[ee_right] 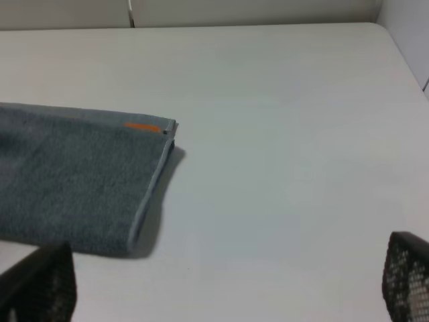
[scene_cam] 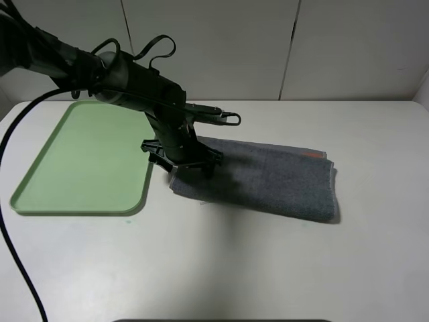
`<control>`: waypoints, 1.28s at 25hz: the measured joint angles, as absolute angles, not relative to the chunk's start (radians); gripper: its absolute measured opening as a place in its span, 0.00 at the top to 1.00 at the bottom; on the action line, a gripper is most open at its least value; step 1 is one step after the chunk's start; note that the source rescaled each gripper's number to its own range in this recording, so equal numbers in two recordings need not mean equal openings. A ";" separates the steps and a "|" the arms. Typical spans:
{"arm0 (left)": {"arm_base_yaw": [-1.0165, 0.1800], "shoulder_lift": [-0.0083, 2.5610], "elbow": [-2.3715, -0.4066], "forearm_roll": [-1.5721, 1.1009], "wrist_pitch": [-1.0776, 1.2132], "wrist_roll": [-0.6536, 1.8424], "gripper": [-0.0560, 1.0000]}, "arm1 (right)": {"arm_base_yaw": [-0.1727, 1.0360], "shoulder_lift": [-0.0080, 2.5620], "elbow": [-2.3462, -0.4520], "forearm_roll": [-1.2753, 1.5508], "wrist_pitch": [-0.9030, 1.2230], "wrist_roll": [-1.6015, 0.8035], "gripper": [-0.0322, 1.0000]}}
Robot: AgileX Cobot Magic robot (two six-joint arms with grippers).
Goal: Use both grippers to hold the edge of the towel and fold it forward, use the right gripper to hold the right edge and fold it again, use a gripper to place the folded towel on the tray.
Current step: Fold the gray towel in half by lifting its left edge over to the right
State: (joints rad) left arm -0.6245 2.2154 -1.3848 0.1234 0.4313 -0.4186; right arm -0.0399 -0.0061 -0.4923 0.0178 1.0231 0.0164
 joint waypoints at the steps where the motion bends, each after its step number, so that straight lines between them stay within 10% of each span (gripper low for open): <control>1: -0.625 2.218 -1.386 0.123 0.431 -0.417 0.17 | -0.040 -0.006 -0.492 0.018 1.023 0.016 0.00; 32: -0.625 2.223 -1.387 0.102 0.384 -0.390 0.73 | -0.040 -0.006 -0.492 0.018 1.023 0.016 0.00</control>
State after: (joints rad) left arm -0.6245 2.2231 -1.3866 0.1022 0.3836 -0.3903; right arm -0.0399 -0.0061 -0.4923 0.0178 1.0231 0.0164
